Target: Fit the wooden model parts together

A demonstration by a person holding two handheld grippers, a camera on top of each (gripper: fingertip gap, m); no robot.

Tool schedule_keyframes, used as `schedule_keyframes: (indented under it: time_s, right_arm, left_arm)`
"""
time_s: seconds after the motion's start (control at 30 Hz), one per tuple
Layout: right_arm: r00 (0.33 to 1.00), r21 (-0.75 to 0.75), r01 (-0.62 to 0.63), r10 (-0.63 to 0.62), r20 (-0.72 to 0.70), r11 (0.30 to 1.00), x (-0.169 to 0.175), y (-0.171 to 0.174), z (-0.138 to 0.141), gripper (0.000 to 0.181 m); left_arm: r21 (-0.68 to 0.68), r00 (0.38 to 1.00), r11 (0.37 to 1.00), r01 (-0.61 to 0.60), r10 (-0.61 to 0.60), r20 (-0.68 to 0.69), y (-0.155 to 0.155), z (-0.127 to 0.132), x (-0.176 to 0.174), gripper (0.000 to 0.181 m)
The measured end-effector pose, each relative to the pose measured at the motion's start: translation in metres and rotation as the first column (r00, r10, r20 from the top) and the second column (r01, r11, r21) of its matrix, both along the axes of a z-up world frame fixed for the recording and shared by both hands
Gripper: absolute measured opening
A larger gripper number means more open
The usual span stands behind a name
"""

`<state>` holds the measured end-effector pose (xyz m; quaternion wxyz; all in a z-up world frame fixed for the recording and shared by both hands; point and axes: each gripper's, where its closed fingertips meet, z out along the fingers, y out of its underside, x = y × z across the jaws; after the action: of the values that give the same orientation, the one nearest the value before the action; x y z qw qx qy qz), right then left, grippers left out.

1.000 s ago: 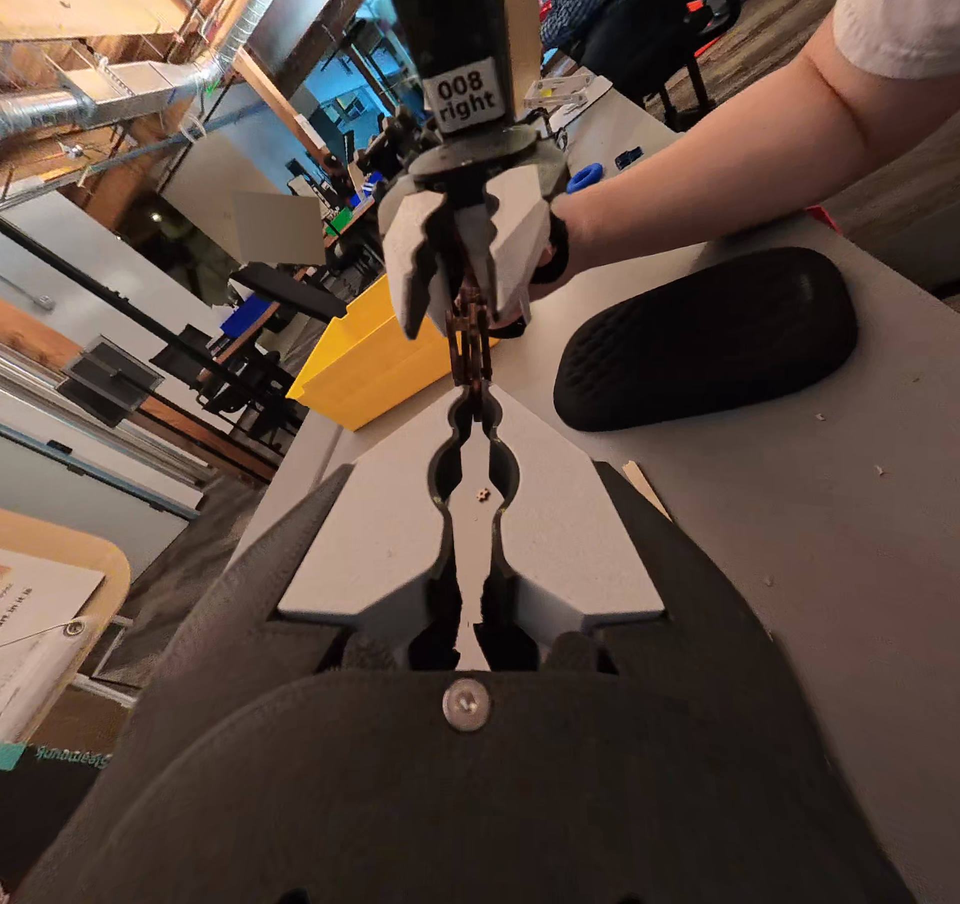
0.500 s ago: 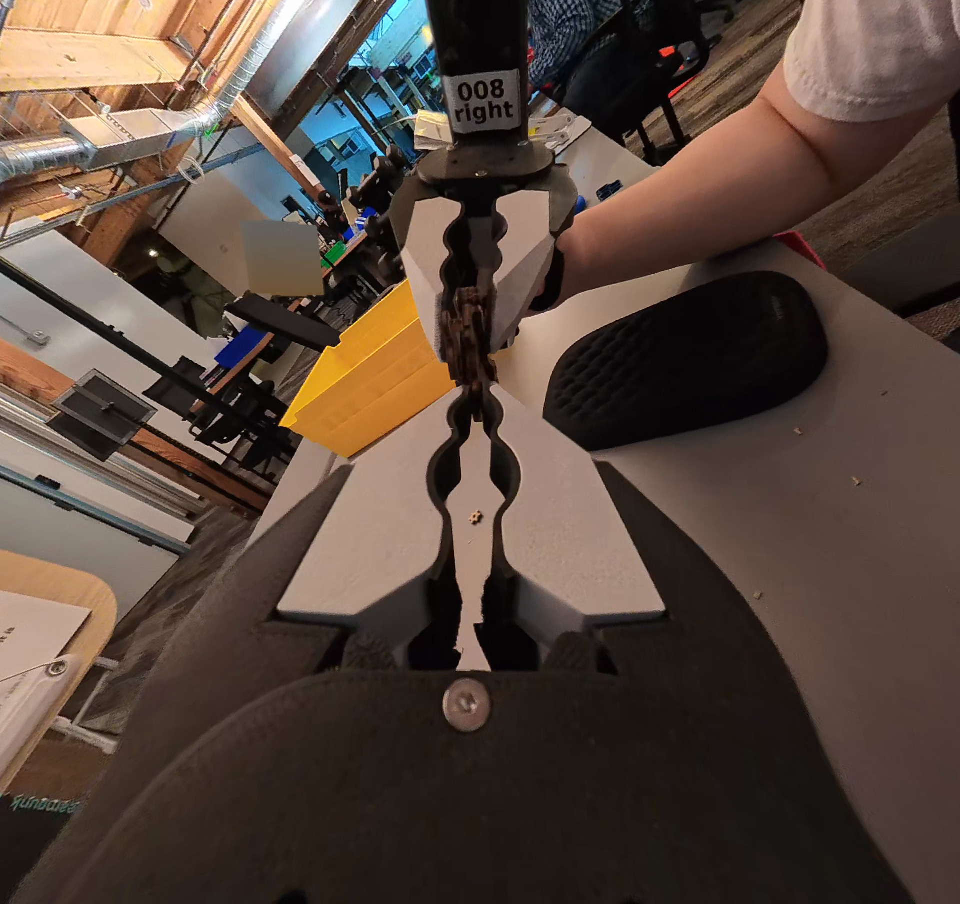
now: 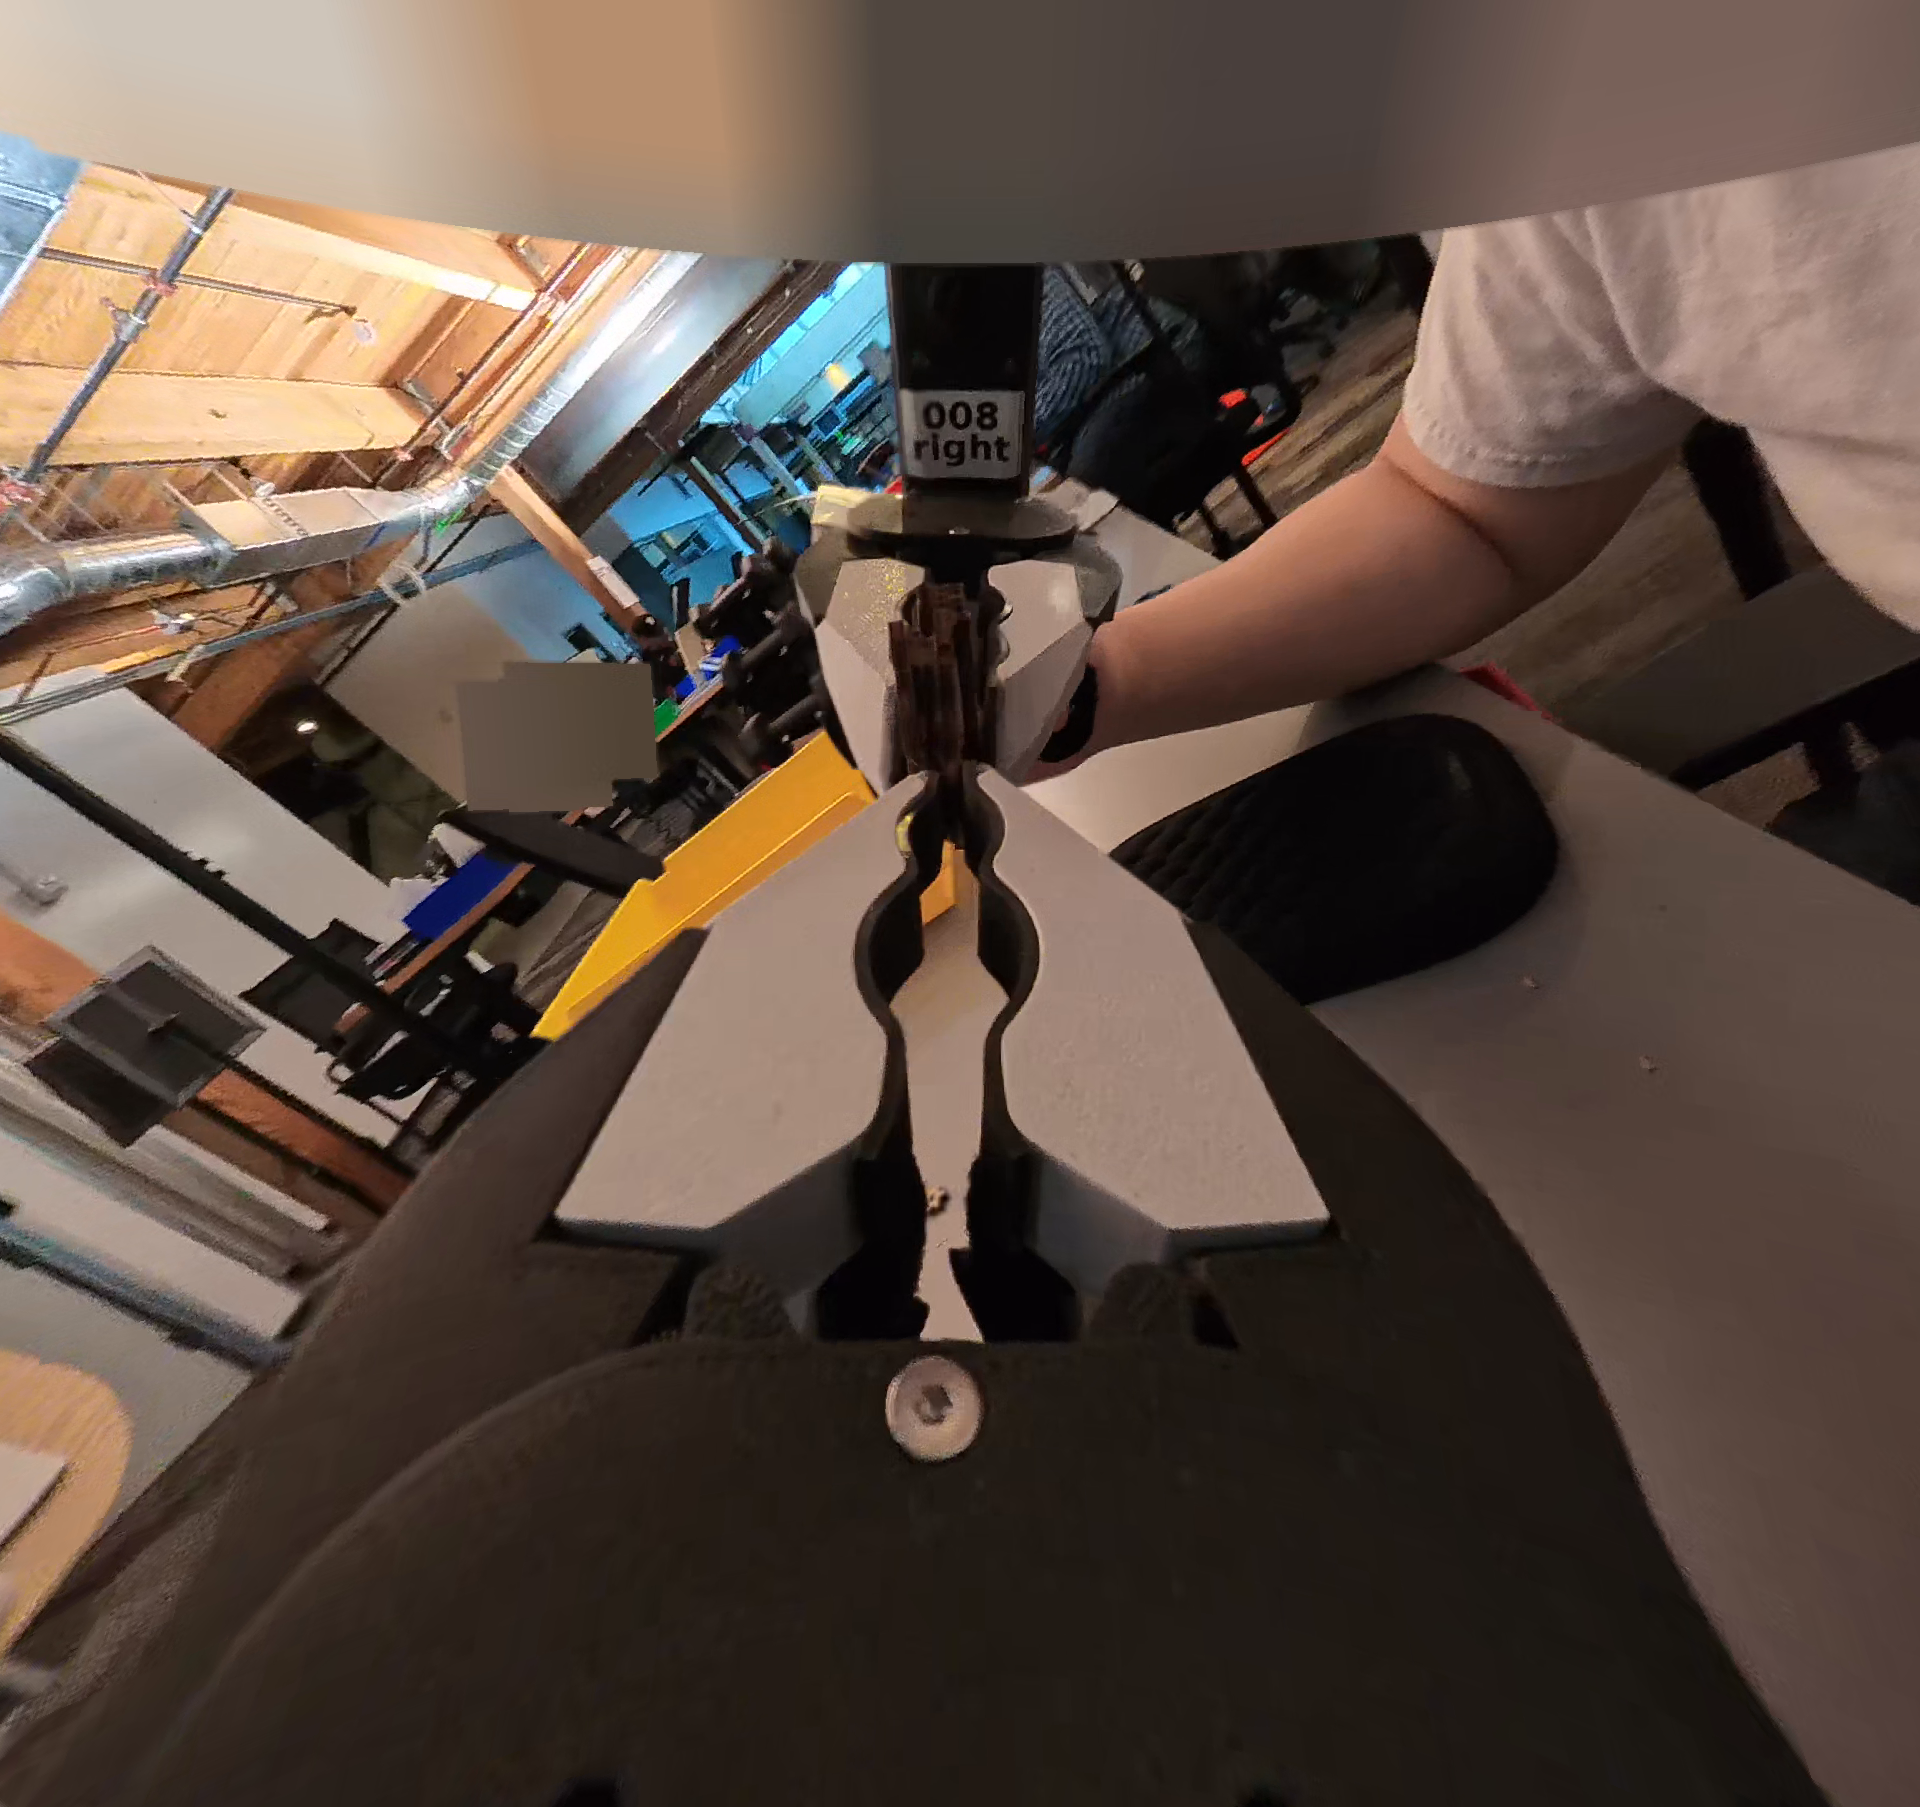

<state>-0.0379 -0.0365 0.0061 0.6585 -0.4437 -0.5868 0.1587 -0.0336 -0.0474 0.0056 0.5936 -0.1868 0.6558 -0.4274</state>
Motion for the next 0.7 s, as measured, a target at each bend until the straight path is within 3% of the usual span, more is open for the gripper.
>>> schedule_keyframes:
  time_s: [0.13, 0.27, 0.4, 0.7]
  right_arm:
    - [1.0, -0.008, 0.02, -0.019, 0.008, 1.0, -0.001, 0.0, 0.002, 0.013]
    - [0.994, -0.073, -0.022, 0.014, -0.104, 0.997, -0.003, -0.001, 0.012, 0.014]
    - [0.994, -0.025, -0.018, 0.016, -0.105, 1.0, 0.0, -0.002, 0.014, 0.014]
    - [0.975, -0.11, -0.162, 0.143, -0.17, 0.981, 0.0, -0.017, 0.021, 0.013]
  left_arm:
    - [-0.048, 0.999, 0.998, 0.033, -0.032, 0.01, -0.001, 0.002, -0.001, 0.0]
    - [-0.101, 0.998, 0.993, 0.054, -0.049, 0.049, -0.001, 0.012, -0.004, 0.0]
    - [-0.139, 0.996, 0.988, 0.074, -0.066, 0.06, 0.0, 0.015, -0.006, 0.0]
    - [-0.292, 0.978, 0.933, 0.21, -0.198, 0.072, -0.01, 0.02, -0.008, 0.001]
